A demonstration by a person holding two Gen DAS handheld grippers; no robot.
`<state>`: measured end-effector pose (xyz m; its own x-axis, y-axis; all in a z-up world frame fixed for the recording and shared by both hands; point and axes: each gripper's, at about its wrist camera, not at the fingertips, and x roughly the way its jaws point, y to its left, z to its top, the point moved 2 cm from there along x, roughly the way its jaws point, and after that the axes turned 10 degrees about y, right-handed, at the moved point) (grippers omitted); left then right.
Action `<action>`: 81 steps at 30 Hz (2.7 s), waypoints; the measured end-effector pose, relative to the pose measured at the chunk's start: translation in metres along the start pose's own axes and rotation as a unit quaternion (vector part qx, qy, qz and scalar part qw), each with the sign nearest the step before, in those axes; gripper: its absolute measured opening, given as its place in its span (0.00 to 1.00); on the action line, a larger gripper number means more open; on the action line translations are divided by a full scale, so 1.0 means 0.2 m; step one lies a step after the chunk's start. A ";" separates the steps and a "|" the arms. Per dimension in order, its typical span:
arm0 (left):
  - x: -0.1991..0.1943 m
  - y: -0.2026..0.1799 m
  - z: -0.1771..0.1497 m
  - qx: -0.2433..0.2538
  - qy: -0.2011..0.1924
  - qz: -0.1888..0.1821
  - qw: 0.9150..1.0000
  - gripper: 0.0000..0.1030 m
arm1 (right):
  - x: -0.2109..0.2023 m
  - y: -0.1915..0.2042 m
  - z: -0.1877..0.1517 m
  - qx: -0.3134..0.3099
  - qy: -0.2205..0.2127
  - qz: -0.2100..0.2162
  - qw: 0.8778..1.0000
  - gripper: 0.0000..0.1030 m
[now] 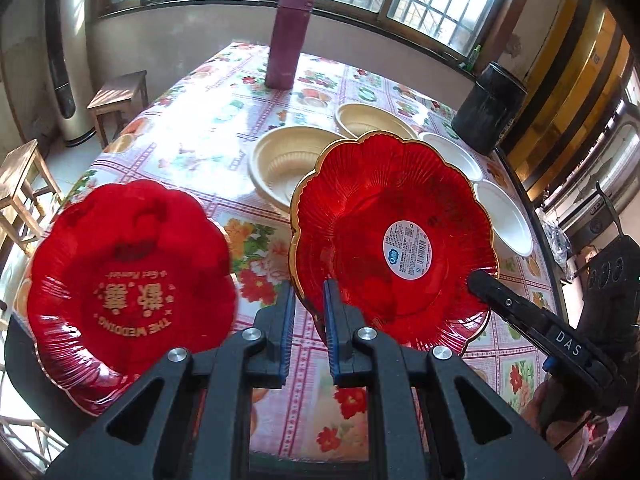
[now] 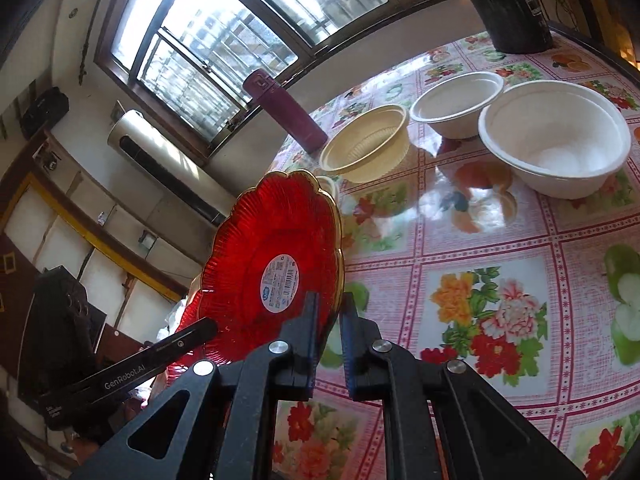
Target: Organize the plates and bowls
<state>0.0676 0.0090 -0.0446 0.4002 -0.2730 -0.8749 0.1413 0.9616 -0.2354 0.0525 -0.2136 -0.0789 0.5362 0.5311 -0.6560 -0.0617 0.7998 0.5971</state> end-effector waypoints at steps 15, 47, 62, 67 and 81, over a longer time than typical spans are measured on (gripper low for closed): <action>-0.17 0.61 -0.14 -0.096 -0.038 0.090 0.991 0.12 | 0.50 0.59 -0.17 -0.102 0.095 0.029 0.990 0.11; -0.19 0.82 -0.21 -0.144 -0.065 0.208 0.965 0.63 | 0.50 0.80 -0.27 -0.236 0.028 -0.082 0.968 0.59; -0.20 0.22 -0.11 0.016 -0.123 0.219 0.968 0.80 | 0.02 0.25 -0.06 -0.192 -0.139 -0.089 0.967 0.90; -0.14 0.00 -0.07 0.053 -0.113 0.187 0.974 0.80 | -0.06 0.11 -0.01 -0.159 -0.154 -0.091 0.971 0.97; -0.09 -0.39 0.03 0.106 -0.146 0.170 0.969 0.80 | -0.29 -0.06 0.04 -0.125 -0.211 -0.109 0.963 0.99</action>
<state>0.0551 -0.0607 -0.0073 0.6909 0.0326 -0.7222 0.1266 0.9781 0.1653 0.0291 -0.2571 -0.0436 0.8501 0.2250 -0.4762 -0.0821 0.9497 0.3022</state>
